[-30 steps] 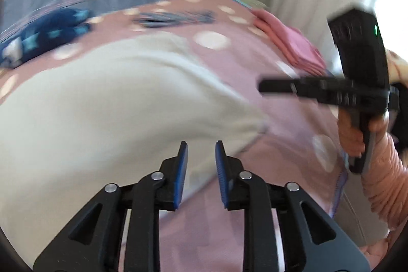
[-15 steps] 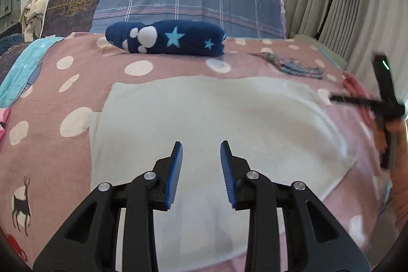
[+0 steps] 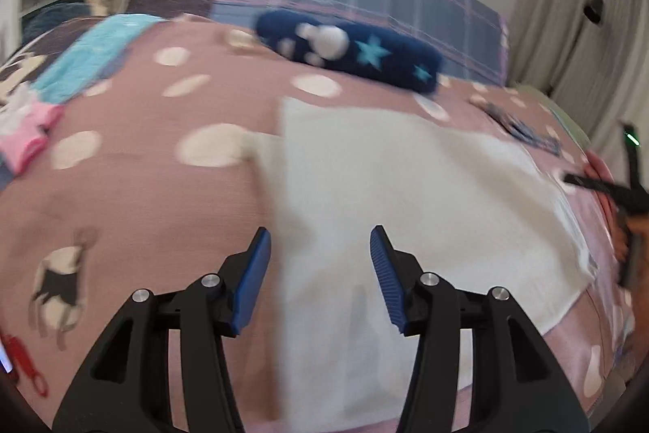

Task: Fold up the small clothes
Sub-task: 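Release the shirt and hold both tools open above it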

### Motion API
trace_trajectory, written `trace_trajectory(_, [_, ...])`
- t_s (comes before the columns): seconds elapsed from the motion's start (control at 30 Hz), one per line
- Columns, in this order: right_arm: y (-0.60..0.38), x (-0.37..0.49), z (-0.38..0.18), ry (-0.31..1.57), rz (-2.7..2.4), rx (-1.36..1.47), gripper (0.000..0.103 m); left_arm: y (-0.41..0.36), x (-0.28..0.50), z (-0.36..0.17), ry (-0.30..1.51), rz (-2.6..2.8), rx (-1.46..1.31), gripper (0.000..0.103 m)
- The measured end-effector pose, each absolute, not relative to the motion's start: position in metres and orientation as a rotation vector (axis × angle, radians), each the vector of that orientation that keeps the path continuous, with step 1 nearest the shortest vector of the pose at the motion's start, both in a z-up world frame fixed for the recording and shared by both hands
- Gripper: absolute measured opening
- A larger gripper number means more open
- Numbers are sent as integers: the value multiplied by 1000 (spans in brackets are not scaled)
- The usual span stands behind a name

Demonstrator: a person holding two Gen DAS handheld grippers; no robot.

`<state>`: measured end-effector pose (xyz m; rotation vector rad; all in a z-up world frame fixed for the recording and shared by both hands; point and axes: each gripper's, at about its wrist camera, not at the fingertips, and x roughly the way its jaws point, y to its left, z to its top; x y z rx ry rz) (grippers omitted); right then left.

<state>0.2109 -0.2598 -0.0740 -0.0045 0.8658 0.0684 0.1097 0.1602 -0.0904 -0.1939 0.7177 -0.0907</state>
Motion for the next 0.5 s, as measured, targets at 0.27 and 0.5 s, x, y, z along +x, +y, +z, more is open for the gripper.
trace_trajectory(0.27, [-90, 91, -67, 735, 412, -382, 46, 209, 73, -82, 672, -29, -301, 53])
trace_trajectory(0.5, [50, -10, -97, 491, 665, -758, 61, 250, 40, -85, 633, 5, -369, 56])
